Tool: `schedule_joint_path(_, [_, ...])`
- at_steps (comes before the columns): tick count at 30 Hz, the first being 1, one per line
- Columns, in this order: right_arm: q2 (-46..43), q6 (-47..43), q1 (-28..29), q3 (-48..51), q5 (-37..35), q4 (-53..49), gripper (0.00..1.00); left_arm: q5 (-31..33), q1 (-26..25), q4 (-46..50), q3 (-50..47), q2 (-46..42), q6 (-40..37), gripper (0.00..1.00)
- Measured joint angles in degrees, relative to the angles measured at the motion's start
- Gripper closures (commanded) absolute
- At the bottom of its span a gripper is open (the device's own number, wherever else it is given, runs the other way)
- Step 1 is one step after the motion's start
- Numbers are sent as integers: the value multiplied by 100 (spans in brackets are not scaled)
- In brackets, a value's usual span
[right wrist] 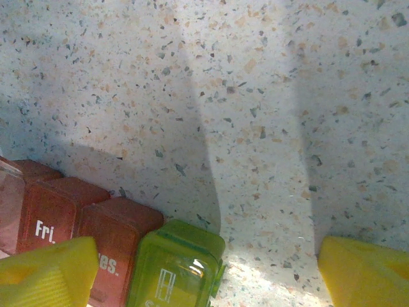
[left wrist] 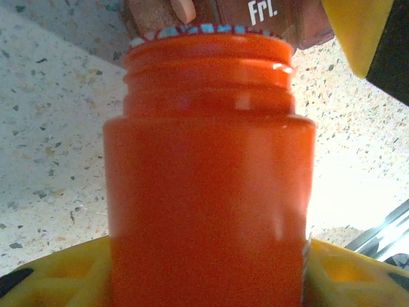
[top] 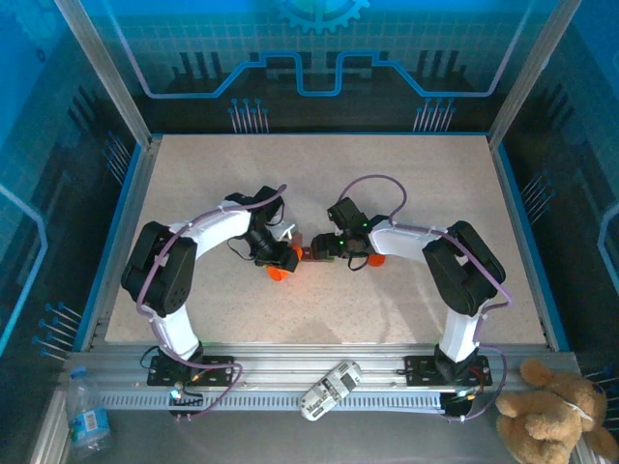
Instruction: Sort the pills into containers
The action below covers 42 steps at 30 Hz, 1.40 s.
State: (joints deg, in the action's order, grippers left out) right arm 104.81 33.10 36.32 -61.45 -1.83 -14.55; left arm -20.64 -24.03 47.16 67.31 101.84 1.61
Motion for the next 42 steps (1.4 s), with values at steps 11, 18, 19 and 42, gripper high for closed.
schedule_joint_path(11, [0, 13, 0, -2, 17, -7, 10, -20, 0, -894, -817, -706, 258, 100])
schedule_joint_path(18, [11, 15, 0, -37, 37, -55, 10, -181, 11, -1403, -1156, -1115, 299, 100])
schedule_joint_path(19, [17, 15, 0, -52, 37, -79, 10, -197, 11, -1475, -1200, -1152, 299, 100])
schedule_joint_path(42, [-109, 13, -79, -649, 297, -710, 10, -417, 20, -3635, -2199, -3119, 603, 100])
